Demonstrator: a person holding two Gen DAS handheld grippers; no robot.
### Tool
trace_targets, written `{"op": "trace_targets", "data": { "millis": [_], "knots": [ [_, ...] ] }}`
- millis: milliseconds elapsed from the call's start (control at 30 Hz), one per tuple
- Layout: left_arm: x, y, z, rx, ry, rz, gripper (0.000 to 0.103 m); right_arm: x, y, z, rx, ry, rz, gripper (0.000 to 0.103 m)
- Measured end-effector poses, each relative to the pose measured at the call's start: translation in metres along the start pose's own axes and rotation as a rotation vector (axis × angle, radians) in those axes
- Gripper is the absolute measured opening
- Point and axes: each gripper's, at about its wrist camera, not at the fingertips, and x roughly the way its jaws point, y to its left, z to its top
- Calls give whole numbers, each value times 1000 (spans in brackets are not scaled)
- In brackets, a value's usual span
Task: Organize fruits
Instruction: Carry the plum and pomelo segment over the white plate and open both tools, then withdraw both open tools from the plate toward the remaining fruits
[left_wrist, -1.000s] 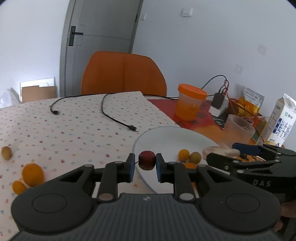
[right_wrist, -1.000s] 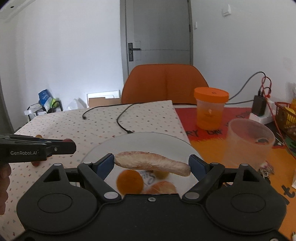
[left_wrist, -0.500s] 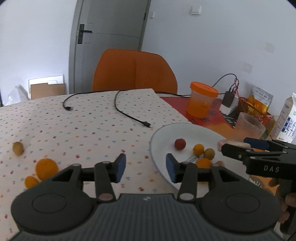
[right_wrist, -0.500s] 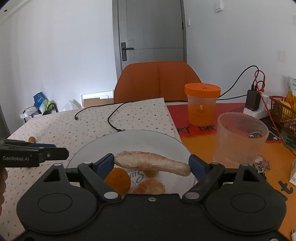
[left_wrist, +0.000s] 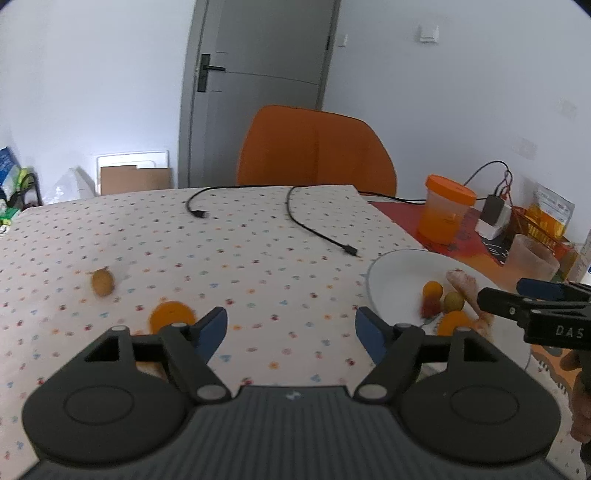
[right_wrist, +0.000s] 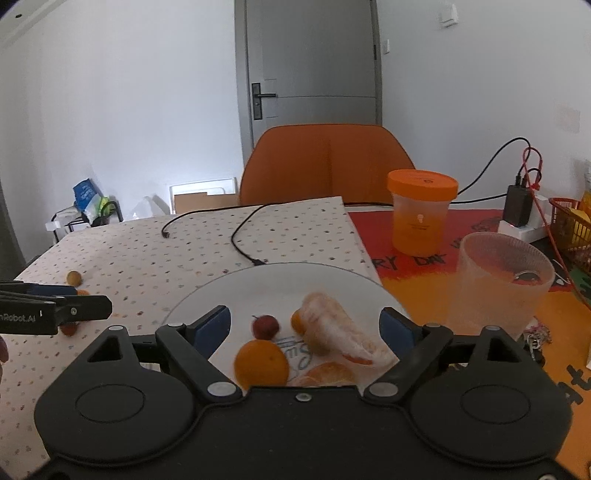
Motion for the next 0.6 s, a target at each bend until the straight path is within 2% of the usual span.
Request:
{"op": "trace_targets", "data": {
  "millis": [333, 600],
  "knots": [
    [-23, 38, -10, -35, 4, 63, 86, -5, 32, 2, -28, 1, 54, 92],
    [-43, 65, -18, -72, -2, 109, 87, -7, 60, 1, -43, 13, 103, 94]
  ]
}}
